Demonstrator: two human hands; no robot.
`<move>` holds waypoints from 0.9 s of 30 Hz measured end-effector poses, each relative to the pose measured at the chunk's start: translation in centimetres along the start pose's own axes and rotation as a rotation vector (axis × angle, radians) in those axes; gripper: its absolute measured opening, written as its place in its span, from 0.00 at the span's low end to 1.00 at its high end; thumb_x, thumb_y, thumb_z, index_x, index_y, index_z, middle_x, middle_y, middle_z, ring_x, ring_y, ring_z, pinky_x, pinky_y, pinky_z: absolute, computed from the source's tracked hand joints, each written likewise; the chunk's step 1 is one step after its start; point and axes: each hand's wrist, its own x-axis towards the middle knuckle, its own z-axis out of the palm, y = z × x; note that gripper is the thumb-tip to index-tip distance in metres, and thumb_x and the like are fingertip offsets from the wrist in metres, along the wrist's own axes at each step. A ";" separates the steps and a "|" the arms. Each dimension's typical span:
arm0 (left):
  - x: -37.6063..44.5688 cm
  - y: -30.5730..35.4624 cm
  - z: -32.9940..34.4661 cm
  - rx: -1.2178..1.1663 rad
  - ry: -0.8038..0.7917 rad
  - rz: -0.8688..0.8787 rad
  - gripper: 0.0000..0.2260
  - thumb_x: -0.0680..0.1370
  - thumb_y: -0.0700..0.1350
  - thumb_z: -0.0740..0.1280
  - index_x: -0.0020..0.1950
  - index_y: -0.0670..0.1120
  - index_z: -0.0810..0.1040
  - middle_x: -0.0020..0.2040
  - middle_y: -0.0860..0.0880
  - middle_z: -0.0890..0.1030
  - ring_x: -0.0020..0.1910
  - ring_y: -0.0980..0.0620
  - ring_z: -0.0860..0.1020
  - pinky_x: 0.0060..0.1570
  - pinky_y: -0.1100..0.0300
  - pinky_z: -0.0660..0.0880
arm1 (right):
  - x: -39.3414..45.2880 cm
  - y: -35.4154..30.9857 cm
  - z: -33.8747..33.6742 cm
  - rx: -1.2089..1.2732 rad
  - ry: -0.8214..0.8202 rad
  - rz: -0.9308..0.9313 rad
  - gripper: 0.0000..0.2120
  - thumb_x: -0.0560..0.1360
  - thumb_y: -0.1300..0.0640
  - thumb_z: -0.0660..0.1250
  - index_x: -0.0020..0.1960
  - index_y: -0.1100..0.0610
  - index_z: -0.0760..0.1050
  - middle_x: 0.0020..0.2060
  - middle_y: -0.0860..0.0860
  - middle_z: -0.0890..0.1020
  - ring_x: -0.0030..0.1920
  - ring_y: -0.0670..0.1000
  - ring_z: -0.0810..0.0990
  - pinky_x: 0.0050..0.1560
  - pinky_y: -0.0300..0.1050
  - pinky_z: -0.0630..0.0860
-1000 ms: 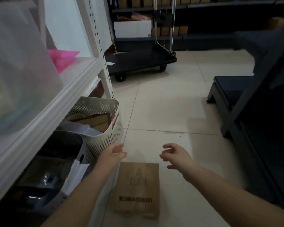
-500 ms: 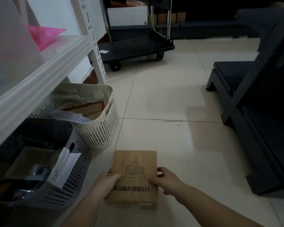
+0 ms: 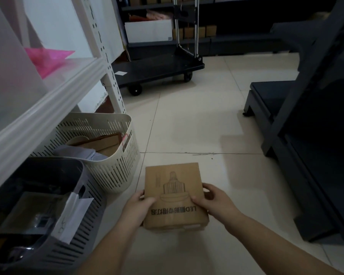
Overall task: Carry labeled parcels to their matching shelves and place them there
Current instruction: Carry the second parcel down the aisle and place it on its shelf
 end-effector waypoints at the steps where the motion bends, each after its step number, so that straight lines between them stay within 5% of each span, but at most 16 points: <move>1: -0.2 0.8 0.2 -0.017 -0.004 0.020 0.15 0.75 0.41 0.65 0.62 0.45 0.74 0.53 0.44 0.79 0.48 0.46 0.77 0.51 0.50 0.75 | 0.1 -0.6 -0.5 0.019 0.017 -0.026 0.28 0.69 0.54 0.72 0.67 0.55 0.70 0.56 0.55 0.81 0.55 0.52 0.80 0.48 0.41 0.78; 5: -1.2 4.0 0.9 -0.076 -0.007 0.091 0.11 0.77 0.38 0.63 0.58 0.46 0.74 0.51 0.45 0.78 0.46 0.47 0.76 0.48 0.53 0.72 | -0.3 -3.4 -2.2 0.043 0.080 -0.110 0.29 0.68 0.54 0.73 0.67 0.53 0.70 0.56 0.53 0.82 0.57 0.52 0.80 0.61 0.52 0.76; 10: -2.9 8.9 1.6 -0.095 0.010 0.159 0.14 0.77 0.38 0.62 0.62 0.44 0.73 0.50 0.46 0.78 0.47 0.46 0.76 0.48 0.50 0.73 | -1.4 -7.7 -4.6 0.070 0.150 -0.192 0.29 0.66 0.53 0.74 0.66 0.53 0.72 0.56 0.53 0.82 0.59 0.52 0.79 0.61 0.53 0.76; 17: -8.4 17.5 1.2 -0.118 -0.028 0.222 0.10 0.76 0.37 0.63 0.53 0.50 0.72 0.41 0.53 0.77 0.40 0.54 0.76 0.38 0.59 0.72 | -5.7 -16.2 -8.4 0.132 0.193 -0.214 0.29 0.67 0.54 0.74 0.67 0.48 0.70 0.60 0.51 0.79 0.59 0.52 0.79 0.60 0.54 0.76; 23: -15.2 26.2 -0.2 -0.070 -0.050 0.268 0.10 0.75 0.39 0.64 0.48 0.55 0.73 0.45 0.53 0.80 0.45 0.51 0.78 0.53 0.48 0.75 | -11.3 -25.4 -11.2 0.116 0.233 -0.262 0.32 0.67 0.55 0.74 0.69 0.50 0.67 0.60 0.49 0.78 0.60 0.49 0.76 0.54 0.44 0.76; 27: -20.8 32.8 -1.6 -0.033 -0.074 0.324 0.10 0.75 0.40 0.65 0.43 0.57 0.74 0.47 0.53 0.81 0.47 0.52 0.79 0.48 0.53 0.76 | -15.8 -32.7 -13.3 0.106 0.254 -0.296 0.33 0.67 0.55 0.74 0.69 0.49 0.66 0.59 0.47 0.77 0.61 0.47 0.75 0.48 0.37 0.74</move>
